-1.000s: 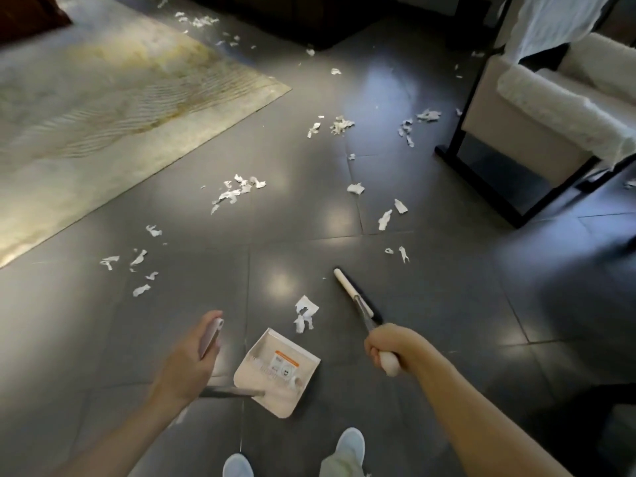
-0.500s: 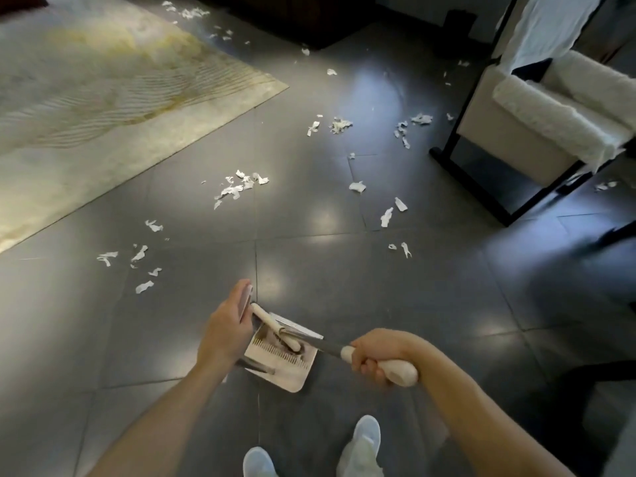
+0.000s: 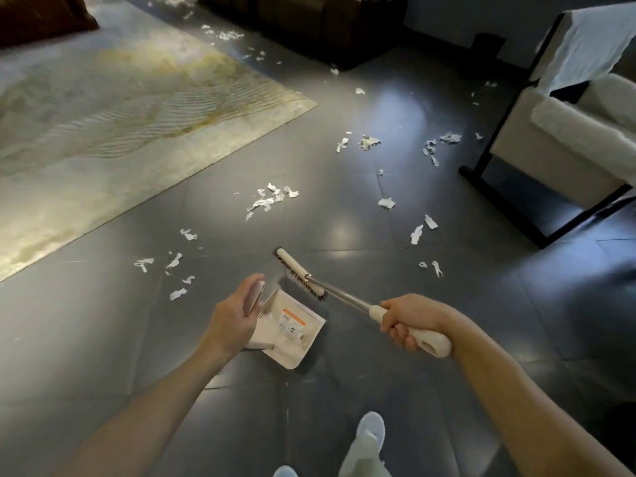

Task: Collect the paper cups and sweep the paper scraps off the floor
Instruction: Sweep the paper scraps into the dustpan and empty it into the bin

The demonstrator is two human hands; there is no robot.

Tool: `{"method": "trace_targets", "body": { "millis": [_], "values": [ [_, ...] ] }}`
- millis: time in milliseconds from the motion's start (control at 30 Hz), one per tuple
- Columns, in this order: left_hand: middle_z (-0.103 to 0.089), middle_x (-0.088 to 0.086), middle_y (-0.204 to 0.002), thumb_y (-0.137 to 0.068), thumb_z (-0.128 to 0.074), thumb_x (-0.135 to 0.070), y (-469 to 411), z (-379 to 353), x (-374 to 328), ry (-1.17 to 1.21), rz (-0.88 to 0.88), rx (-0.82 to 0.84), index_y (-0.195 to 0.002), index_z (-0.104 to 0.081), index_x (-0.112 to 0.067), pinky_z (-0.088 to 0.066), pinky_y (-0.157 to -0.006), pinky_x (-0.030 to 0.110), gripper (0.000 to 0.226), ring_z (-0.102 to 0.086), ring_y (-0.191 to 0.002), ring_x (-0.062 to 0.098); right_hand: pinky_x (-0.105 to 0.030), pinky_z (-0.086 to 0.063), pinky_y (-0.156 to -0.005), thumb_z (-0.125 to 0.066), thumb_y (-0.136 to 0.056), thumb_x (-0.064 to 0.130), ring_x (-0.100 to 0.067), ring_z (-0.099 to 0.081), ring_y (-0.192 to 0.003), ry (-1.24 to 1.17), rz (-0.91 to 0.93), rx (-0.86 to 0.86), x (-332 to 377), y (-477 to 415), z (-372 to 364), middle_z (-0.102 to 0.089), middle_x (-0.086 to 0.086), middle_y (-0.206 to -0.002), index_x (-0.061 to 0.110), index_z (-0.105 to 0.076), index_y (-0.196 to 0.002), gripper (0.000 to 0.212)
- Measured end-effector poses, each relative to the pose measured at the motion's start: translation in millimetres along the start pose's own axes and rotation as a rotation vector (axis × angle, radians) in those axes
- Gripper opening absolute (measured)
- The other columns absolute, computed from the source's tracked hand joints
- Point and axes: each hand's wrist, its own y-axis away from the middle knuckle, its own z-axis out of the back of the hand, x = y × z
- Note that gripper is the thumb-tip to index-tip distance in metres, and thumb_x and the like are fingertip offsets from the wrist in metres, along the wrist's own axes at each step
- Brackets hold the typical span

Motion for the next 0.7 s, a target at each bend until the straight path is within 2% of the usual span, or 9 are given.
{"method": "trace_targets", "body": {
  "millis": [100,233,267,333,400,567,633,700],
  "values": [
    [-0.062,-0.016,-0.103,-0.091,-0.06,-0.011,-17,-9,-5,0.022,-0.034,-0.01,-0.125,-0.053,-0.023,-0.038,-0.073,0.012,0.037,-0.062,-0.094,0.009,-0.013,-0.032,-0.033,-0.043,-0.088,-0.008,-0.005,-0.036,-0.031,-0.002,0.034,-0.088,0,-17,15,-0.041,-0.005,-0.056,0.0,-0.046,-0.132,0.044],
    [-0.066,-0.008,-0.106,-0.091,-0.059,-0.013,-56,-30,-20,0.012,-0.051,0.026,-0.125,-0.052,-0.028,-0.046,-0.077,0.028,0.038,-0.065,-0.099,0.021,-0.016,-0.035,-0.036,-0.047,-0.086,-0.005,-0.009,-0.039,-0.035,-0.005,0.03,-0.214,-10,-38,59,-0.045,-0.005,-0.054,0.001,-0.057,-0.117,0.033],
    [-0.067,-0.005,-0.108,-0.091,-0.059,-0.013,-68,-37,-24,0.007,-0.056,0.046,-0.125,-0.051,-0.03,-0.047,-0.076,0.029,0.038,-0.065,-0.101,0.023,-0.017,-0.036,-0.037,-0.047,-0.085,-0.005,-0.01,-0.04,-0.037,0.002,0.032,-0.238,-11,-44,72,-0.046,-0.006,-0.053,0.001,-0.057,-0.112,0.029],
    [-0.066,-0.007,-0.108,-0.092,-0.058,-0.015,-97,-56,-38,0.012,-0.063,0.089,-0.121,-0.048,-0.043,-0.047,-0.072,0.022,0.042,-0.064,-0.1,0.02,-0.018,-0.036,-0.037,-0.047,-0.084,-0.005,-0.012,-0.041,-0.037,0.012,0.036,-0.289,-11,-57,104,-0.047,-0.005,-0.048,0.004,-0.057,-0.101,0.021],
    [-0.066,-0.011,-0.108,-0.092,-0.058,-0.015,-127,-80,-55,0.018,-0.075,0.121,-0.116,-0.046,-0.051,-0.046,-0.076,0.025,0.045,-0.064,-0.101,0.016,-0.018,-0.036,-0.037,-0.047,-0.083,-0.004,-0.014,-0.042,-0.035,0.016,0.02,-0.346,-12,-71,140,-0.047,-0.003,-0.041,0.005,-0.056,-0.089,0.015],
    [-0.068,0.005,-0.113,-0.091,-0.057,-0.01,-198,-142,-115,-0.03,-0.164,0.208,-0.12,-0.041,-0.047,-0.05,-0.086,0.041,0.05,-0.065,-0.103,0.027,-0.017,-0.035,-0.037,-0.043,-0.086,-0.001,-0.012,-0.041,-0.031,-0.026,-0.046,-0.456,-14,-94,235,-0.045,0.001,-0.035,0.005,-0.054,-0.08,0.014],
    [-0.067,0.004,-0.117,-0.091,-0.057,-0.011,-226,-163,-136,-0.057,-0.18,0.238,-0.126,-0.044,-0.042,-0.05,-0.086,0.039,0.048,-0.065,-0.104,0.028,-0.015,-0.034,-0.036,-0.042,-0.089,0.0,-0.011,-0.038,-0.03,-0.07,-0.091,-0.495,-13,-98,268,-0.043,0.001,-0.032,0.008,-0.053,-0.078,0.017],
    [-0.065,0.002,-0.121,-0.092,-0.057,-0.012,-250,-182,-154,-0.072,-0.202,0.266,-0.132,-0.048,-0.029,-0.05,-0.086,0.038,0.045,-0.064,-0.108,0.028,-0.016,-0.034,-0.037,-0.042,-0.089,0.002,-0.012,-0.039,-0.032,-0.095,-0.118,-0.523,-14,-103,297,-0.044,0.0,-0.034,0.006,-0.054,-0.077,0.018]
  ]
}}
